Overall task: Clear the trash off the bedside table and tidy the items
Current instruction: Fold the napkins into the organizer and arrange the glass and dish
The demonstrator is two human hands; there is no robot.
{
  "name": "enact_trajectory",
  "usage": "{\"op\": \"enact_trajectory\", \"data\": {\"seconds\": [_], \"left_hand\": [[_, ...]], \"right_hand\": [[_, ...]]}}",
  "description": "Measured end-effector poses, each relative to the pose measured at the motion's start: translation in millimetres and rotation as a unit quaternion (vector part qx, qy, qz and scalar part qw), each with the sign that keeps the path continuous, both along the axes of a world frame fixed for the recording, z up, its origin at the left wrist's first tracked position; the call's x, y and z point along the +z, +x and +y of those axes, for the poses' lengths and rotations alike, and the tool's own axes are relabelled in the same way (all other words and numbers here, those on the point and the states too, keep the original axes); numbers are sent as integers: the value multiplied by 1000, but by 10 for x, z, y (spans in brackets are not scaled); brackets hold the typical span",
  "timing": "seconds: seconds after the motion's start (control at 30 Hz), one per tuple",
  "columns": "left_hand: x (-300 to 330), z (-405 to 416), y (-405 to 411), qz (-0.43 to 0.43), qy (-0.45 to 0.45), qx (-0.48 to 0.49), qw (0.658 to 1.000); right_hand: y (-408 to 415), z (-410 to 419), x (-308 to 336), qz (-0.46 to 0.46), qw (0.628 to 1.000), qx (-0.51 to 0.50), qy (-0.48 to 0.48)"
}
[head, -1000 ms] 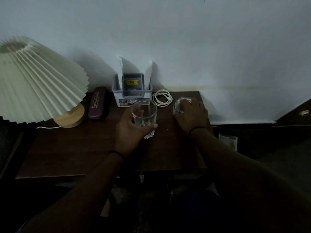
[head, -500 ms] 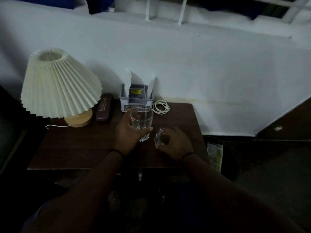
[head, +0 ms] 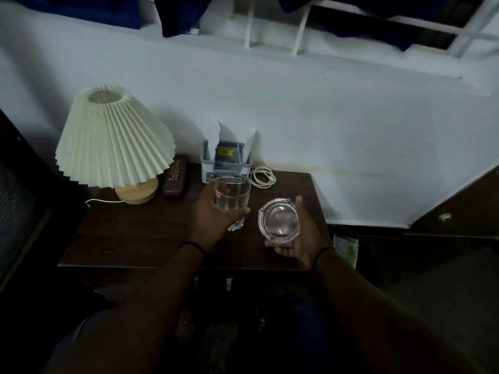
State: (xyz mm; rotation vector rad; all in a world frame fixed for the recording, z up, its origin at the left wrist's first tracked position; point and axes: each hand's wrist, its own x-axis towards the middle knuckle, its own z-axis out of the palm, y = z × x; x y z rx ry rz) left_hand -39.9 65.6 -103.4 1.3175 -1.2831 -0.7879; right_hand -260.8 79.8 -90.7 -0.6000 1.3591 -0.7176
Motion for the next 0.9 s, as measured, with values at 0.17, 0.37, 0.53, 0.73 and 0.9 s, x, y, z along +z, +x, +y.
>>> {"op": "enact_trajectory", "data": {"seconds": [0.17, 0.37, 0.53, 0.73, 0.9], "left_hand": [[-35, -64, -28, -14, 3, 8, 1000], [-46, -106, -53, -22, 7, -10, 1000], [-64, -114, -49, -31, 11, -3, 999], [-56, -95, -82, -36, 5, -12, 999], [-3, -82, -145, -38, -13, -29, 999]], "right_hand": [[134, -128, -140, 184, 981, -7, -62], [147, -267, -302, 361, 925, -23, -118], [64, -316, -340, 542, 817, 26, -195], [29, -308, -316, 521, 832, -15, -188], [110, -217, -126, 534, 783, -58, -314]]}}
